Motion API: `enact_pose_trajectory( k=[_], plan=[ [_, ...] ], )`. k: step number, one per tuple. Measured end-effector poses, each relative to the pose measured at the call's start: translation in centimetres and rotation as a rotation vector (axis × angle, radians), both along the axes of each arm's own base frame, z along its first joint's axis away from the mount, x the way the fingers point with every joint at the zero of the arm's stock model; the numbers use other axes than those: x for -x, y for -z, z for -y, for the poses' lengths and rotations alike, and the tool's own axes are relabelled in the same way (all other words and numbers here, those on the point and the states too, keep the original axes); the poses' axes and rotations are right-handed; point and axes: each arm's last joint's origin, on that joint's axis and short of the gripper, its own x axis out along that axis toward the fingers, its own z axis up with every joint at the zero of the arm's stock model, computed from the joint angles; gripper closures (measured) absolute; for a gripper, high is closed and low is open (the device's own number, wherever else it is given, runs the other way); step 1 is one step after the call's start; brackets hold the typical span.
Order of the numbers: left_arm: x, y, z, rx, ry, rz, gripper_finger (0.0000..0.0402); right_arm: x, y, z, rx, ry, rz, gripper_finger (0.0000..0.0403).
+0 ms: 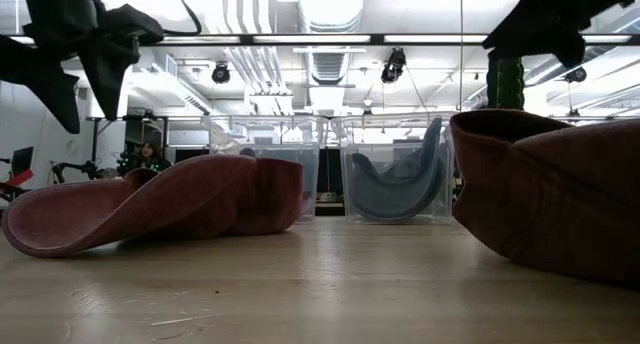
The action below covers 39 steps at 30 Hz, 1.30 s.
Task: Pick & Place hat
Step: Put the left red cap into the left transparent bin
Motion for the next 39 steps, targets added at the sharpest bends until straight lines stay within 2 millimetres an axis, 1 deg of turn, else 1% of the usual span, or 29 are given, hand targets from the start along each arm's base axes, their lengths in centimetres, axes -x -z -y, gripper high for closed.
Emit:
enact_pose_trajectory(
  k=[4,7,13,18,21,26,34,39],
  plan=[
    [-1.1,0.5,0.3,0.007,0.002,0.017,0.0181,0.4,1.3,0.0,-0.01,-0.116,0.102,0.028],
    [-1.8,1.0,0.6,0.014,0.007,0.004,0.0181,0.8,2.3,0.1,-0.026,-0.169,0.175,0.028],
    [-2.3,1.9,1.1,0.045,0.011,-0.059,0.0181,1.7,4.3,0.4,-0.082,-0.165,0.244,0.028],
    [-2.6,2.4,1.6,0.054,-0.01,-0.084,0.0181,2.2,5.3,0.6,-0.115,-0.157,0.263,0.028],
    [-2.9,2.6,1.7,0.052,-0.02,-0.078,0.0181,2.3,5.7,0.7,-0.115,-0.156,0.264,0.028],
    [-3.7,2.9,1.7,-0.025,-0.045,-0.016,0.0181,2.4,6.0,0.7,-0.109,-0.171,0.256,0.028],
    [-4.3,3.7,1.7,-0.096,-0.056,-0.035,0.0181,2.4,6.5,0.6,-0.132,-0.204,0.247,0.028],
    [-4.8,4.5,1.4,-0.215,-0.082,-0.043,0.0181,2.4,6.6,0.6,-0.149,-0.2,0.254,0.028]
  ],
)
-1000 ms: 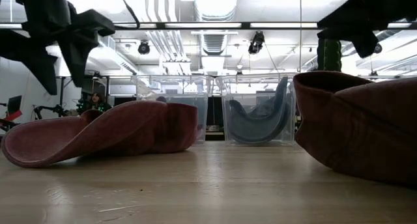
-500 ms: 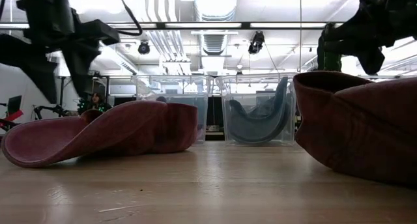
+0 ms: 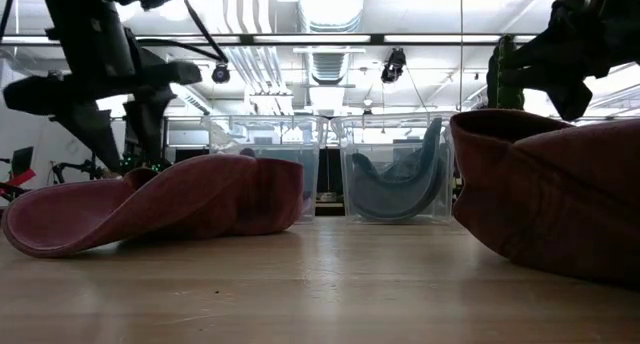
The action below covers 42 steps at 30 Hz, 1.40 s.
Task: Pick & Place hat
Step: Put the left red cap into the left transparent bin
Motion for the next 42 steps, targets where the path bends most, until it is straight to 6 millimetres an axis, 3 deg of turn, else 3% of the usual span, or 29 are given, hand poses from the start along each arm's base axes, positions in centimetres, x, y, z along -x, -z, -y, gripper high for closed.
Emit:
enact_pose_trajectory(
  k=[4,18,32,42],
  plan=[
    [-0.4,0.4,-0.2,-0.091,-0.018,0.015,0.0181,0.0,0.1,-0.1,-0.01,-0.019,-0.003,0.028],
    [-1.6,1.9,-1.2,-0.115,-0.005,-0.06,0.0181,0.0,0.1,-0.1,-0.035,-0.018,0.002,0.028],
    [-1.7,5.1,-0.8,0.114,0.026,0.033,0.0181,0.0,0.1,-0.1,-0.035,-0.017,0.002,0.028],
    [-1.4,5.8,-0.7,0.168,0.032,0.031,0.0184,0.0,0.1,-0.1,-0.035,-0.017,0.002,0.028]
  ],
)
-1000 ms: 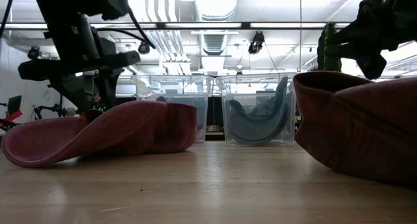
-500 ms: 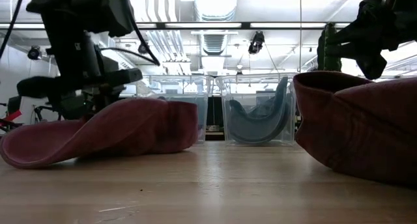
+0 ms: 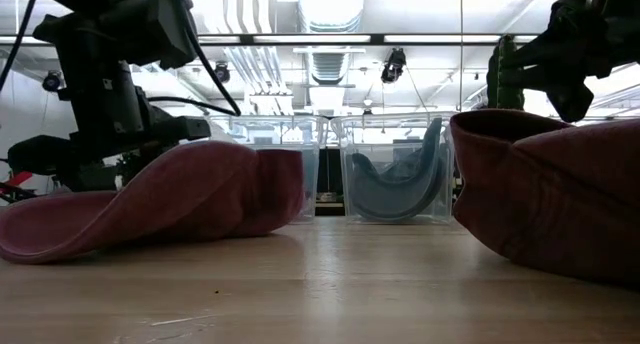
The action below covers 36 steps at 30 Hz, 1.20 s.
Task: Pick & Place hat
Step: Put the left red cap into the left transparent bin
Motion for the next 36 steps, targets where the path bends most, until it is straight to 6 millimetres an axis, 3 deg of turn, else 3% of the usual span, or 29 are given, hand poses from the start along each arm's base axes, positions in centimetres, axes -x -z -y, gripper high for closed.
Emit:
enact_pose_trajectory(
  k=[5,13,24,36],
  plan=[
    [0.0,0.0,0.0,0.008,-0.007,0.007,0.0232,0.0,0.0,0.0,0.0,0.0,0.0,0.028],
    [-0.3,-0.1,0.1,0.008,0.002,0.035,0.0388,0.0,0.0,0.0,0.0,0.002,0.0,0.028],
    [-0.2,-0.6,0.3,0.019,0.015,0.041,0.0398,0.0,0.0,0.0,0.001,0.002,0.0,0.028],
    [0.7,-6.8,0.6,0.058,0.077,0.211,0.04,0.0,0.0,0.0,0.002,0.003,-0.003,0.028]
  ],
)
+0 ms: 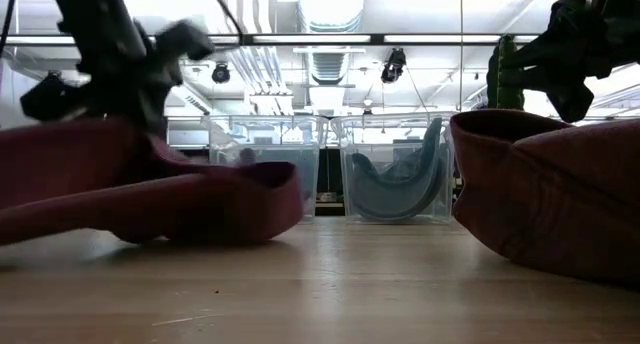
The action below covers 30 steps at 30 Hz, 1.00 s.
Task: Pick & Place hat
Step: Put the left red cap into the left transparent bin
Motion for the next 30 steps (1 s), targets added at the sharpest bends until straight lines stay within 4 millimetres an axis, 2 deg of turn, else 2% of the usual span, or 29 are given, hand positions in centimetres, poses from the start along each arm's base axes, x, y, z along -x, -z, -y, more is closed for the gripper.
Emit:
enact_pose_trajectory(
  k=[11,19,25,30],
  plan=[
    [0.7,-6.0,-0.5,-0.084,-0.005,0.246,0.0401,0.0,0.0,0.0,0.001,0.0,-0.002,0.028],
    [0.1,-10.6,-0.6,-0.178,-0.041,0.462,0.0401,0.0,0.0,0.0,0.003,0.0,-0.004,0.028],
    [0.0,-14.5,-1.2,-0.386,-0.191,0.648,0.0401,0.0,0.0,0.0,0.005,0.0,-0.005,0.028],
    [0.2,-15.9,-2.0,-0.563,-0.363,0.696,0.0401,0.0,0.0,0.0,0.004,0.0,-0.005,0.028]
  ],
)
